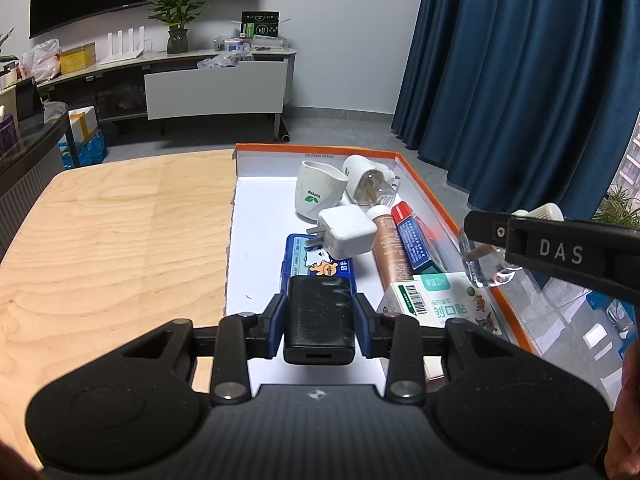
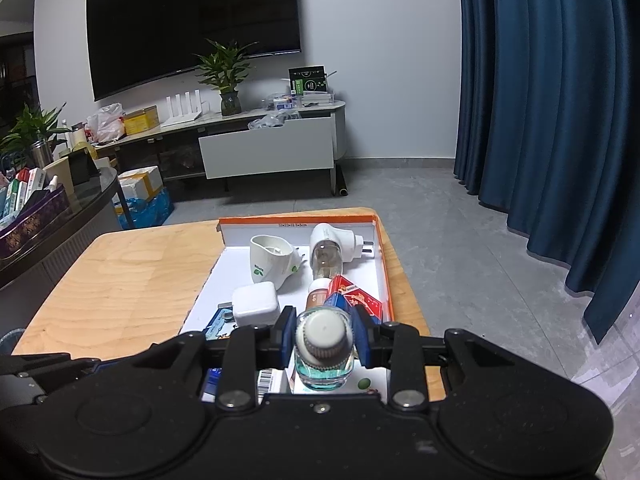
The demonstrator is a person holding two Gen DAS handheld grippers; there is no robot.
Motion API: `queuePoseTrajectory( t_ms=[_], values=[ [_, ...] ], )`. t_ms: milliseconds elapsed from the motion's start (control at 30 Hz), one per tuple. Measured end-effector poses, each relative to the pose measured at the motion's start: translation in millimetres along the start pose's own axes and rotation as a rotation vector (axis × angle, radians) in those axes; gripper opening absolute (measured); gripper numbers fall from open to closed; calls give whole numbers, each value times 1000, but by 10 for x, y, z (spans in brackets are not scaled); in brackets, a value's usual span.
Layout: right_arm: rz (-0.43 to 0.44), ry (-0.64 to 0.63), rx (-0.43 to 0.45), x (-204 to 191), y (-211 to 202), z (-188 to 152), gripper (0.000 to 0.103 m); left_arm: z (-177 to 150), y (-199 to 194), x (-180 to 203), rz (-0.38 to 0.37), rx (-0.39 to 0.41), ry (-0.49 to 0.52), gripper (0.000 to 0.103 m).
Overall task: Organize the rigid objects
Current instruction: 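Hold the black charger and glass bottle above the box with both tools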
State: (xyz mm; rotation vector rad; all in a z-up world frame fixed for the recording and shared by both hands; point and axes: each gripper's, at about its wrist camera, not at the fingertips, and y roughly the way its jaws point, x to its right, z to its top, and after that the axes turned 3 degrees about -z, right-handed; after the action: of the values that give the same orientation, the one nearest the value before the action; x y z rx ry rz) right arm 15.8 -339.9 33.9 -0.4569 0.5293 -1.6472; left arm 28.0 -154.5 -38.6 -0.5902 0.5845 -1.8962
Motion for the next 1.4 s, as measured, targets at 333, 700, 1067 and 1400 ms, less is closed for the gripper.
queuePoseTrajectory(
  t_ms=[333,700,1067,1400],
  values=[
    [-1,-1,-1,8,4,8,38,-6,10,13,-3,-2,-1,36],
    [1,3,-2,14,18,22,38,-4,27,10,-4,-4,-3,36],
    [1,6,4,20,-9,23,38,-7,36,21,-5,-3,0,36],
    [5,2,3,14,-8,22,38,-8,33,36,-7,-4,10,36]
  ],
)
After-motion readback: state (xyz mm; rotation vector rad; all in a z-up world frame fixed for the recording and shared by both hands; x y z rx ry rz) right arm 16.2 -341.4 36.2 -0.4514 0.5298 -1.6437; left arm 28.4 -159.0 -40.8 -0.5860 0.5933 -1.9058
